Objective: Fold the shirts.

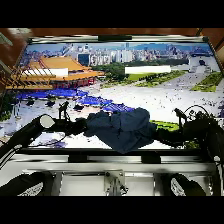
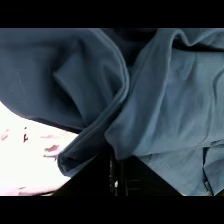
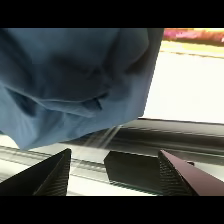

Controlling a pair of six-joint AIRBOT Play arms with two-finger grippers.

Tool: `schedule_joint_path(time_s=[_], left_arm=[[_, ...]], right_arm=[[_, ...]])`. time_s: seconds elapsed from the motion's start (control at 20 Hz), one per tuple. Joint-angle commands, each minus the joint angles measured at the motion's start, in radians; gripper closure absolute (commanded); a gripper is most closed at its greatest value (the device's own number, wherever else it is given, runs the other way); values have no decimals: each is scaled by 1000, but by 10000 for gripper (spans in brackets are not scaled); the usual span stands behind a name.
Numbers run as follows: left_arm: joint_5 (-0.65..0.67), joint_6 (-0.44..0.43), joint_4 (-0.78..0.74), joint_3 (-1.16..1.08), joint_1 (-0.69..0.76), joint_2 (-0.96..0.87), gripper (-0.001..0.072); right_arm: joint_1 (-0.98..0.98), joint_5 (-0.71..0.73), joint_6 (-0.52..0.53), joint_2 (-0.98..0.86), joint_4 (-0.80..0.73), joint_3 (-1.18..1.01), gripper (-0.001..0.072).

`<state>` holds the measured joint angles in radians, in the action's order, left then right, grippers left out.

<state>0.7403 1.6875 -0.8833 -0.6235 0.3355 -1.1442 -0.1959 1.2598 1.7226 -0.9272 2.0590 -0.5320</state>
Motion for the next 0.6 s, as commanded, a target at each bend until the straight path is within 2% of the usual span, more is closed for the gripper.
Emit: schedule_joint_path(time_s=[0.0,0.45,0.5,0.55], left_arm=[[-26,-24,12,-16,5,-8,675],[-23,-84,12,-110,5,-8,677],[-23,-84,12,-114,5,-8,677],[-22,-83,12,-119,5,-7,677]], right_arm=[[0,-50,-4,-1,9,66,56],[0,-217,-39,-1,56,125,78],[0,-221,-39,-1,56,127,176],[0,-221,-39,-1,56,128,213]])
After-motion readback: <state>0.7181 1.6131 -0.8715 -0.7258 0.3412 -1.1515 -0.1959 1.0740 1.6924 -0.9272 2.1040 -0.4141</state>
